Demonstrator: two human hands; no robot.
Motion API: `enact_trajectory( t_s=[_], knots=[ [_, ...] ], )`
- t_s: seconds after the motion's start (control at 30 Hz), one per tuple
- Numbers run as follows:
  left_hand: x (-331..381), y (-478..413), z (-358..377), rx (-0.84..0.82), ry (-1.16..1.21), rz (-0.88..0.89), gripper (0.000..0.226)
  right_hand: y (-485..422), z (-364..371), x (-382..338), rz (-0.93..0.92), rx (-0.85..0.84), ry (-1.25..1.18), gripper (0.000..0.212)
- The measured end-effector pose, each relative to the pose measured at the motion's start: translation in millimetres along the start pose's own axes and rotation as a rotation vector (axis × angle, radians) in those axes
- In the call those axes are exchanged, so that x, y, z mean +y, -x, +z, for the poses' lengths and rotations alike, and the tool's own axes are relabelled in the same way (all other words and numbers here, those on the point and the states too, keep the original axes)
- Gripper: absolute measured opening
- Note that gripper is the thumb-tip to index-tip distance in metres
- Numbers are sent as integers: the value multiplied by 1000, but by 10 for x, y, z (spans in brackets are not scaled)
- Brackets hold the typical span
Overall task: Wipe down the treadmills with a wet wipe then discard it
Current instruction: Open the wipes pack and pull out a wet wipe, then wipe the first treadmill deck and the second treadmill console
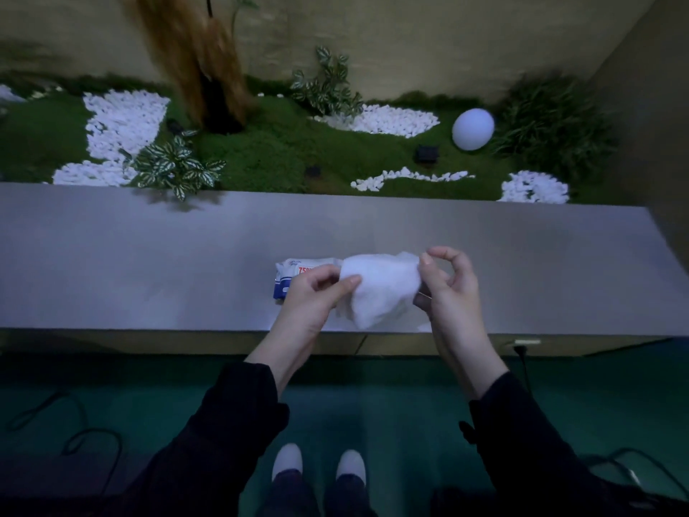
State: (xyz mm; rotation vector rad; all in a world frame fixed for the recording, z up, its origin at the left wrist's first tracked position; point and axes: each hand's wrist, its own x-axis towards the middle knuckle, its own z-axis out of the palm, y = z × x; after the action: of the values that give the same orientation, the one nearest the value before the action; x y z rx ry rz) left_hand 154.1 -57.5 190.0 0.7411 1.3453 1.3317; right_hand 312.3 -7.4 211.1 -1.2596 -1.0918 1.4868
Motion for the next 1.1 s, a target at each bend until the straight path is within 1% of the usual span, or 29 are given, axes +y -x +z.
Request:
enact_trajectory(
  t_s=[0.07,0.13,0.17,0.23,0.3,0.47,0.57,0.67,0.77,0.83,0.9,1.0,1.1],
  knots=[
    [157,145,114,28,-23,46,17,213,-126,-111,-30,-89,-3,28],
    [270,272,207,25,-44,75,17,440,-230,-199,-78,-157,41,37],
    [320,334,254,2,-57,82,15,548,-276,-226,-94,-162,46,38],
    [384,437,340,-57,-81,85,12,749,-334,-248,-89,-117,42,41],
    [430,541,433,-111,-95,78,6,947,-360,-249,-85,-38,88,42],
    [542,775,556,-228,-188,114,5,1423,-398,-244,-118,210,215,38],
    [637,901,550,-398,-256,144,5,1779,-393,-241,-144,366,256,24],
    [750,1134,616,-563,-200,96,6,2151,-383,-228,-173,521,227,10],
    [747,1375,722,-721,-193,77,15,2521,-397,-211,-193,689,259,4],
    [694,1536,791,-817,-194,40,19,2791,-426,-214,-190,822,304,8],
    [634,1716,863,-903,-195,-10,22,3066,-436,-231,-181,896,232,9],
    [539,2034,978,-1039,-206,-70,26,3467,-406,-221,-203,903,-1,23],
    [445,2378,1077,-1160,-221,-103,28,3824,-353,-160,-235,1001,-89,22]
  ],
)
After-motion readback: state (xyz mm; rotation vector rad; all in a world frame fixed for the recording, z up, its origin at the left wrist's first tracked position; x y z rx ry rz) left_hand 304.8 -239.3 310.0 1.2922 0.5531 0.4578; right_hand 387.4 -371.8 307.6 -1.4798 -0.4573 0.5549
